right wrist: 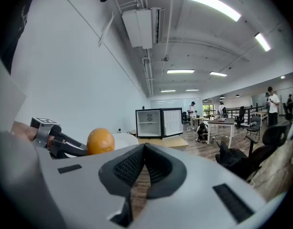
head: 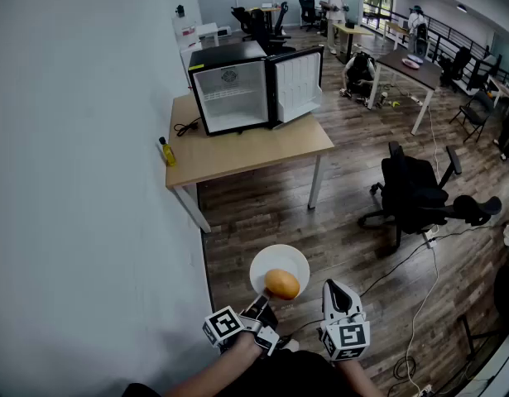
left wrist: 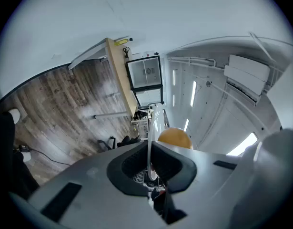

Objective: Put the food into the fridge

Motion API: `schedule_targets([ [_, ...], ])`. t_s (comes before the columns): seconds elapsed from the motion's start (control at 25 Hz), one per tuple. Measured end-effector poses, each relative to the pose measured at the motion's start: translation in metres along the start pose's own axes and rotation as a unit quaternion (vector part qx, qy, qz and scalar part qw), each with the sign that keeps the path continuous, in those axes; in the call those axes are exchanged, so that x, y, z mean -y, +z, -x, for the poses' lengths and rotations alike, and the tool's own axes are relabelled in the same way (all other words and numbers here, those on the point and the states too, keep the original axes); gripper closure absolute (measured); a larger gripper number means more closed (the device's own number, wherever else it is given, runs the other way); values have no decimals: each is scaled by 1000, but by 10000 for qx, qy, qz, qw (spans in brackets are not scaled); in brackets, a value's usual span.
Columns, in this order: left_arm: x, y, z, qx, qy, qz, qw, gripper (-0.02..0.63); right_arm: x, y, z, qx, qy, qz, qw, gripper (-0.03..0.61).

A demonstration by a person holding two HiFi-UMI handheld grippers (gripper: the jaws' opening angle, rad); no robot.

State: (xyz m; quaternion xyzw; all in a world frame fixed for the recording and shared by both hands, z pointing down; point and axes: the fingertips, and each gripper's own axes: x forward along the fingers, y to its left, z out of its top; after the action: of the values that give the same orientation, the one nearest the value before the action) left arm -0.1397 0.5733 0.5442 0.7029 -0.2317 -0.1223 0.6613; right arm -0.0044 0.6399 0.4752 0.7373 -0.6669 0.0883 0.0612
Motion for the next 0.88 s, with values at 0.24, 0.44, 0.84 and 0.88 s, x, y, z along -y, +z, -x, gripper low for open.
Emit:
schedule_targets([
  [0.24,1,-4,-1,39,-16,15,10000,592,3,3,4,163,-10,43,9999,518],
  [0.44,-1,-6,0,117,-105,118,9998,592,-1,-1,7,182,146,131,9996,518],
  [0.84,-12,30,-15,328,113,39,9994,592,1,-14,-27,-8,355,-21,9994,518],
  [0.88,-13,35,-19,341,116,59,9993,592,4,-14,-33,-35,345,-27,9994,518],
])
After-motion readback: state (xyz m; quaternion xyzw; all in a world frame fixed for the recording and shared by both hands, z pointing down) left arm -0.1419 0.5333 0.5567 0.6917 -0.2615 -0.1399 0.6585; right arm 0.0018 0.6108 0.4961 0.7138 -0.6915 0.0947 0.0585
